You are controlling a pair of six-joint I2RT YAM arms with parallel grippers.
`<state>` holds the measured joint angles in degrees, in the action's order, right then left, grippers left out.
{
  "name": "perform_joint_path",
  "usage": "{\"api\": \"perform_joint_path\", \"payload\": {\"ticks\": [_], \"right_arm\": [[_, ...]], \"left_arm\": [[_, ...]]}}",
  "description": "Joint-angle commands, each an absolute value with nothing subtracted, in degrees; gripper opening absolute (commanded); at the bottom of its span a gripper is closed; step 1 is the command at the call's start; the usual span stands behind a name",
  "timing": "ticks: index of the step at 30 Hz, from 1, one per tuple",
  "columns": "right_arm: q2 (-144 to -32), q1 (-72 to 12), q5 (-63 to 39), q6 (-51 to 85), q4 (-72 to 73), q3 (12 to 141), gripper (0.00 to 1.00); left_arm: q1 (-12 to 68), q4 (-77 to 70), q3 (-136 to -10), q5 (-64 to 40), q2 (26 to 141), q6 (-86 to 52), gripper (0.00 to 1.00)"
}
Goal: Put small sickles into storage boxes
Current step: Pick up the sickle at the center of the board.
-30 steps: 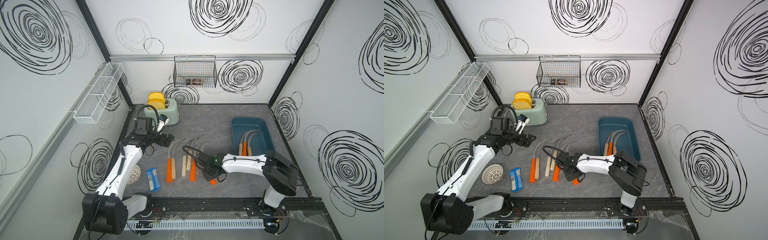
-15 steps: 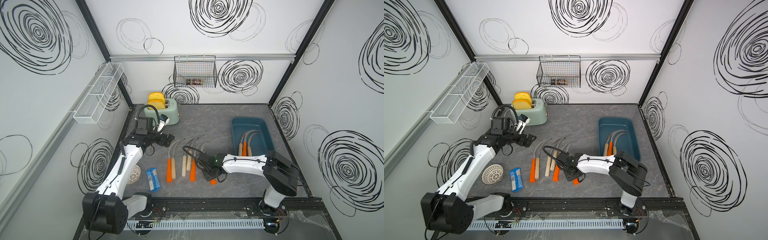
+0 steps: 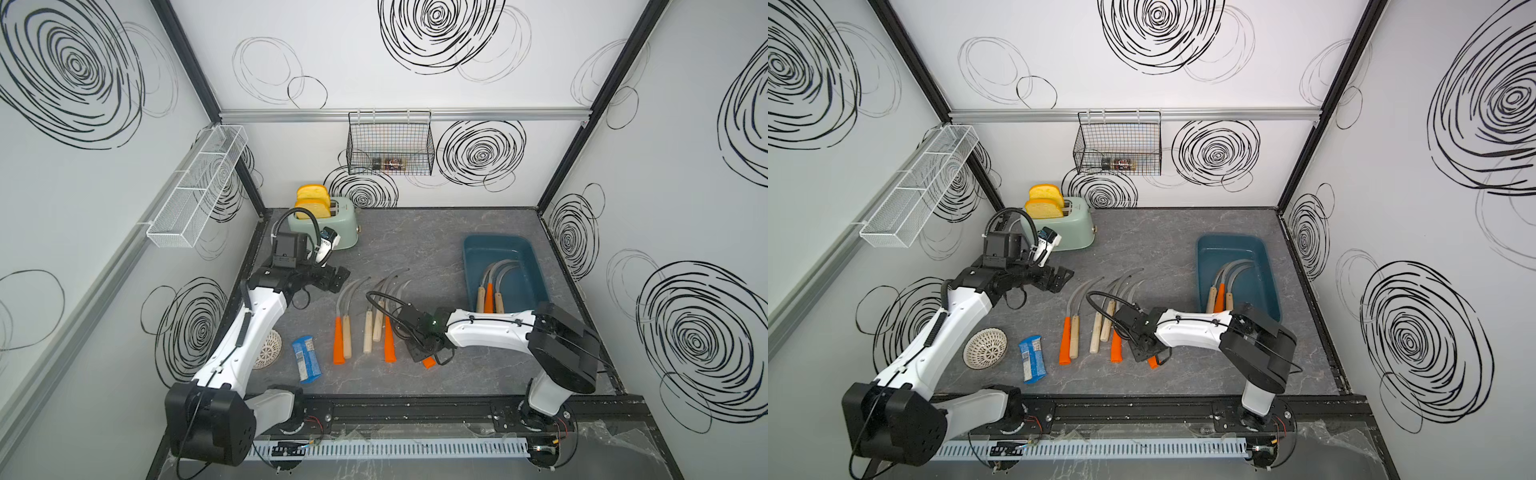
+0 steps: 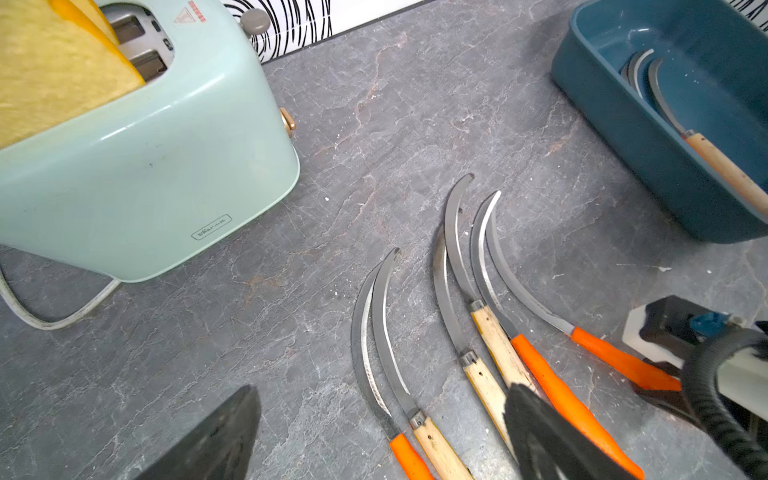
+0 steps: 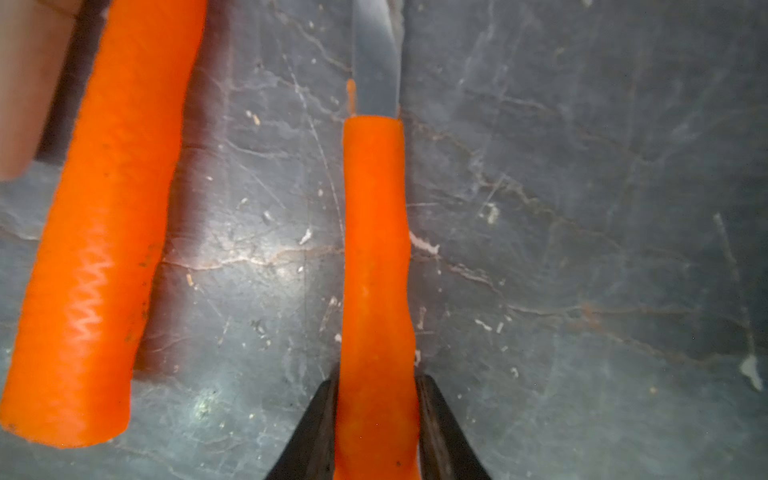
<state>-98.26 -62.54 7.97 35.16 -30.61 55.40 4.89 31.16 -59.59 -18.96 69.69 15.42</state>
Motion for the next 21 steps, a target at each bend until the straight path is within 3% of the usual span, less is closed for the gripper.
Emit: {"api": "perform_joint_path", "payload": {"ticks": [1, 16, 21], "right_arm": [[-101.5, -61.5, 11.2, 35.2, -34.4, 52.1, 0.3], [-99.4, -60.5, 12.6, 33.8, -35.3, 51.2, 0.15], [-98.7, -60.3, 12.8, 33.1, -35.7, 51.2, 0.05]], "left_arm": [[5.3, 30.3, -61.3, -18.7, 70.3, 15.5, 0.96], [5.6, 30.3, -62.4, -18.1, 70.9, 15.5, 0.96], [5.6, 30.4, -62.5, -17.8, 70.8, 15.5, 0.96]]}}
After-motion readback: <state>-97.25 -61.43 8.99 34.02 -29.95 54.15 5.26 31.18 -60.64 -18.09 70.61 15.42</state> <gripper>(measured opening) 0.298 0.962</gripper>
